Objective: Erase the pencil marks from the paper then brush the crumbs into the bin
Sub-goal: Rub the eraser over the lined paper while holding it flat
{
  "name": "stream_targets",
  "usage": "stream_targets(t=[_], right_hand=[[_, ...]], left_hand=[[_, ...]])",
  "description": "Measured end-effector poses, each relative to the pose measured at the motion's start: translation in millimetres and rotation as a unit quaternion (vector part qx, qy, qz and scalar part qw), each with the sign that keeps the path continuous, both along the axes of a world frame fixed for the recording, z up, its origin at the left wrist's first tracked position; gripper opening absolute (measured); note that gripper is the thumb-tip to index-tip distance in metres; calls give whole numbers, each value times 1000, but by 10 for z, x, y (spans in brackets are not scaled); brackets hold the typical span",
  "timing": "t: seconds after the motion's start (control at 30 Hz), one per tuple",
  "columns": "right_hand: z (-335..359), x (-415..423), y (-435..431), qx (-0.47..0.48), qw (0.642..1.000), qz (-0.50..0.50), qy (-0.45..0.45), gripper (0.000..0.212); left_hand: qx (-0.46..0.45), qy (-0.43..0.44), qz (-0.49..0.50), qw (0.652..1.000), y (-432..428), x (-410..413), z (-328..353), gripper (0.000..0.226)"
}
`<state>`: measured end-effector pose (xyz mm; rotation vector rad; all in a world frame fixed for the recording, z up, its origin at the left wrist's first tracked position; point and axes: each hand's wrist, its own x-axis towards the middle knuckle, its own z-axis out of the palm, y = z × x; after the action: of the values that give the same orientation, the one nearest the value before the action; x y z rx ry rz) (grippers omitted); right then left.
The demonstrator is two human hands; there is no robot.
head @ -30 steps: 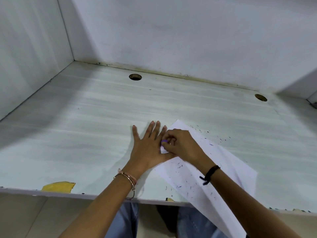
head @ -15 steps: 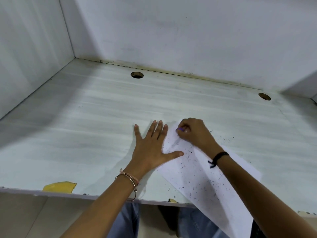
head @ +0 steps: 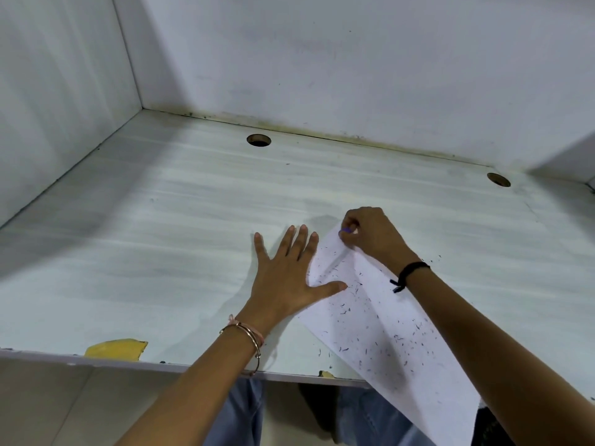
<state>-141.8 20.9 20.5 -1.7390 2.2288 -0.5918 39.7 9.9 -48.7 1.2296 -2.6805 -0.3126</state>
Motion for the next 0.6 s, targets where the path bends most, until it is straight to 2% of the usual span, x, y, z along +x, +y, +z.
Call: stream_targets(t=[0.13, 0.33, 0.4, 0.53, 0.6], right_hand=[[-89, 389, 175, 17, 996, 90, -21, 5], [-38, -255, 6, -1, 998, -58, 6, 6], [-8, -160, -16, -8, 999, -38, 5, 4], [-138, 342, 123, 4, 997, 70, -19, 6], [-167, 219, 117, -7, 998, 54, -12, 3]], left_hand=[[-9, -5, -1, 1000, -14, -1, -13, 105], [1, -14, 1, 1000, 1, 4, 18, 110], [2, -12, 0, 1000, -5, 1, 13, 109], [-4, -5, 0, 1000, -3, 3, 7, 107], [-1, -9, 1, 1000, -4, 1, 2, 108]])
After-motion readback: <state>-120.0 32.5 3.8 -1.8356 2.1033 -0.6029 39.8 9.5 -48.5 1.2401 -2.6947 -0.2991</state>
